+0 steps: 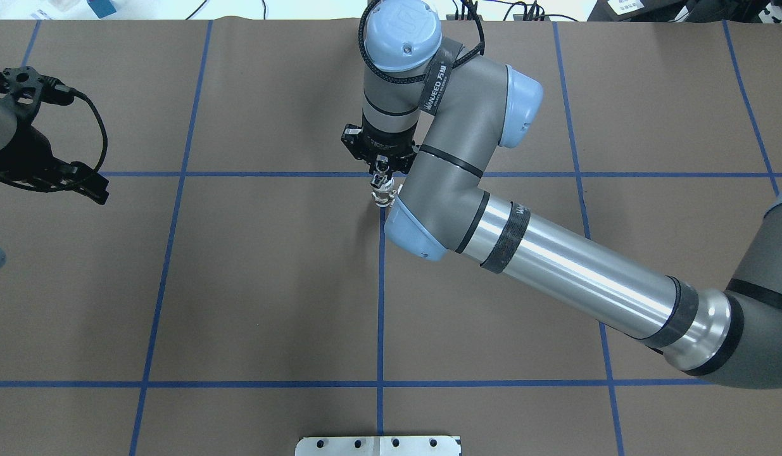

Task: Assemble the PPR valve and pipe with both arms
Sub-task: 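Lower the chrome fitting into the valve top and press it in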

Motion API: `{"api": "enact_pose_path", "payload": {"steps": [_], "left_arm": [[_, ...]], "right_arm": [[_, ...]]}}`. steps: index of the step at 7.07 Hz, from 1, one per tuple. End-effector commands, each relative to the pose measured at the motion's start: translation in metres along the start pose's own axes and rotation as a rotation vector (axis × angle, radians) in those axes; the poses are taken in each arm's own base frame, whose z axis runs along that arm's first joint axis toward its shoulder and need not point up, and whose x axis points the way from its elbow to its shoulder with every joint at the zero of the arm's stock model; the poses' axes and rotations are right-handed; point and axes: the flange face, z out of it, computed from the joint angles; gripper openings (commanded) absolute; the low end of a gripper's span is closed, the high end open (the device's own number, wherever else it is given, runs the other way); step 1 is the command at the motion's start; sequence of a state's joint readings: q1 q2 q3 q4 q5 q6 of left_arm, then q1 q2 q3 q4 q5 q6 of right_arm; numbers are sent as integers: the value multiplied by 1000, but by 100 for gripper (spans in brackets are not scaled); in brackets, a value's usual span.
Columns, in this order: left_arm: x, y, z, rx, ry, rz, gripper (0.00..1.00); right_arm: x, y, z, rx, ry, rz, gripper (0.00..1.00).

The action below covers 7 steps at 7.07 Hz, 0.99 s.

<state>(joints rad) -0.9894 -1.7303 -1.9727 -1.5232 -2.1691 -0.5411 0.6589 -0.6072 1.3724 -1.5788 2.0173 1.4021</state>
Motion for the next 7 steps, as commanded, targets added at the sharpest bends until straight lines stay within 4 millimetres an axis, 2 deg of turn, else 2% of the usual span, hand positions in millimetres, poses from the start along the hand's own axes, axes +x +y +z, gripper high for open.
{"api": "enact_pose_path", "payload": {"steps": [1, 7], "left_arm": [[0, 0, 0, 0, 0, 0, 99], [2, 0, 0, 0, 2, -23, 99]], "right_arm": [[1, 0, 2, -1, 2, 1, 0], [3, -1, 4, 1, 7, 1, 0]]}}
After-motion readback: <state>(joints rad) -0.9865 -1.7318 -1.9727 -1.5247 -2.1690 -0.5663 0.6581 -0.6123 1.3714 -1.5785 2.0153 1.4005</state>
